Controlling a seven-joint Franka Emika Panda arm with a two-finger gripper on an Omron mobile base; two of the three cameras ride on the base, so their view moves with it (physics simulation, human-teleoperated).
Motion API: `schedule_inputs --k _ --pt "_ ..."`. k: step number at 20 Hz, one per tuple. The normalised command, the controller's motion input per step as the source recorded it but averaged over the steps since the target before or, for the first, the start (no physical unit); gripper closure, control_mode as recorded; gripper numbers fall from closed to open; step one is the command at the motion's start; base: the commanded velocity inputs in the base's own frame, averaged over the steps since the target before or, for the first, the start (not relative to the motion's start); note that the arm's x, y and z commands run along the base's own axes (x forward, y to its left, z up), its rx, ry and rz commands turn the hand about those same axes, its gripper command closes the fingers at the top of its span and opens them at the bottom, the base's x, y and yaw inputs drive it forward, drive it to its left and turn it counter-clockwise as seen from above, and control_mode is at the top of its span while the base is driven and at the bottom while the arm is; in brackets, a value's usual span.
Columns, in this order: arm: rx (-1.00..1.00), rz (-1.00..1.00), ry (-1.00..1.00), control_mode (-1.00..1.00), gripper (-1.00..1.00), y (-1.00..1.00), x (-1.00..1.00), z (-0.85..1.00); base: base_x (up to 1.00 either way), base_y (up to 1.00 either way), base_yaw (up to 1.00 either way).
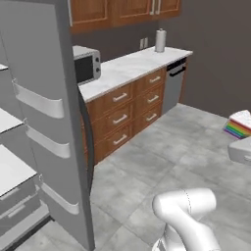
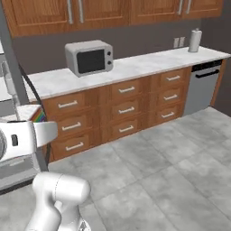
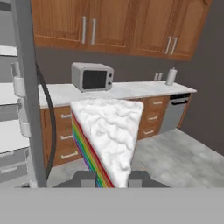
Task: Take the cake and donut from the fridge and place them on the empty tray on the dining counter.
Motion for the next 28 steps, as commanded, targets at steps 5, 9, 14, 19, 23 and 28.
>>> schedule_inputs --k 5,9,14,19,23,28 --pt "0.00 0.00 0.00 1.00 1.00 0.00 0.00 0.00 -0.48 -0.40 -0.58" --pt "0.00 0.00 0.00 1.00 1.00 0.00 0.00 0.00 -0.17 -0.22 -0.57" --pt "0.00 0.00 0.00 1.00 1.00 0.00 0.00 0.00 0.27 -0.05 -0.55" --pt "0.00 0.00 0.00 1.00 1.00 0.00 0.00 0.00 0.87 0.18 -0.50" --pt "0.00 0.00 0.00 1.00 1.00 0.00 0.00 0.00 1.00 0.43 -0.46" --pt "0.00 0.00 0.00 1.00 1.00 0.00 0.00 0.00 1.00 0.47 -0.45"
